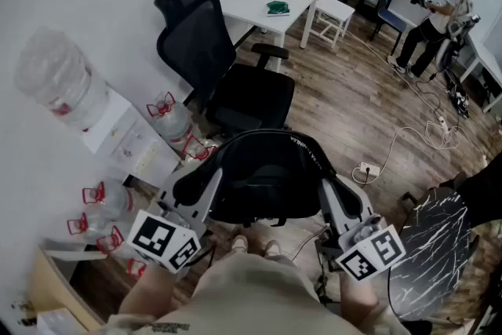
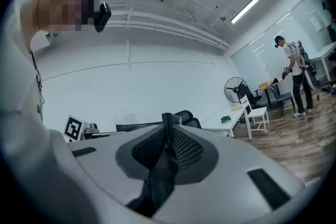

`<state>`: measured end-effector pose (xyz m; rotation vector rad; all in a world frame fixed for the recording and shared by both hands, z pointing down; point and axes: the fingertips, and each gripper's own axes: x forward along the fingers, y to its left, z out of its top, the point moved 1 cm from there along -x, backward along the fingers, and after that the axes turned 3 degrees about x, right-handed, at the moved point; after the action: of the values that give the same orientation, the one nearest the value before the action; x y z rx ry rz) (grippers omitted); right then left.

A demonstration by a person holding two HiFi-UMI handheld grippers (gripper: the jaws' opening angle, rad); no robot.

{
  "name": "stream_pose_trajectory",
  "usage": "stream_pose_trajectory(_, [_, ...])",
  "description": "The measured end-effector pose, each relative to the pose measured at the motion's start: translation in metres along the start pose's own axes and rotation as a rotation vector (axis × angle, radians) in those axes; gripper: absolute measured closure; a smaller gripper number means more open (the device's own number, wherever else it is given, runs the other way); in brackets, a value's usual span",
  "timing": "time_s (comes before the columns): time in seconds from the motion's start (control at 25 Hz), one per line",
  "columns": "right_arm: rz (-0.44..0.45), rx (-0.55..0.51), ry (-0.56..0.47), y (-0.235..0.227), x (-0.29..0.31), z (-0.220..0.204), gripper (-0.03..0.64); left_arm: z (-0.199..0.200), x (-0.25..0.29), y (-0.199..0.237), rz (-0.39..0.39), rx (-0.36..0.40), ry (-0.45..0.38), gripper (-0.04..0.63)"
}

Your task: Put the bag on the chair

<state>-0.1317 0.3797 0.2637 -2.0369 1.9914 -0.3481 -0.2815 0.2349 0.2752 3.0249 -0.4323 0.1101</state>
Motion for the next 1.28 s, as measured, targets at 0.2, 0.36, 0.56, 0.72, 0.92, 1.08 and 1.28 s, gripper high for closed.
stream_pose_trajectory(0.2, [0.009, 0.013, 0.0, -0.01, -0.012, 0.003, 0.554, -0.002, 0.003, -0.017, 0.009, -0.006, 0.009, 0.528])
stream_pose_trajectory(0.36, [0.022, 0.016, 0.001, -0.017, -0.022, 0.006, 0.554, -0.003, 0.004, -0.029, 0.021, -0.013, 0.013, 0.528])
stream_pose_trajectory(0.56, [0.025, 0.016, 0.007, -0.029, -0.033, 0.01, 0.555, -0.003, 0.009, -0.046, 0.03, -0.01, 0.014, 0.528])
stream_pose_trajectory(0.72, [0.029, 0.012, 0.011, -0.04, -0.044, 0.012, 0.557, -0.004, 0.014, -0.06, 0.048, -0.007, 0.017, 0.528])
stream_pose_trajectory(0.92, [0.047, 0.019, 0.015, -0.052, -0.055, 0.012, 0.557, -0.007, 0.021, -0.074, 0.069, 0.003, 0.021, 0.528])
stream_pose_trajectory(1.08, [0.066, 0.015, 0.022, -0.059, -0.065, 0.008, 0.557, -0.014, 0.021, -0.086, 0.103, -0.006, 0.015, 0.528])
stream_pose_trajectory(1.28, [0.073, 0.017, 0.025, -0.067, -0.076, 0.006, 0.557, -0.023, 0.026, -0.098, 0.113, -0.014, 0.025, 0.528])
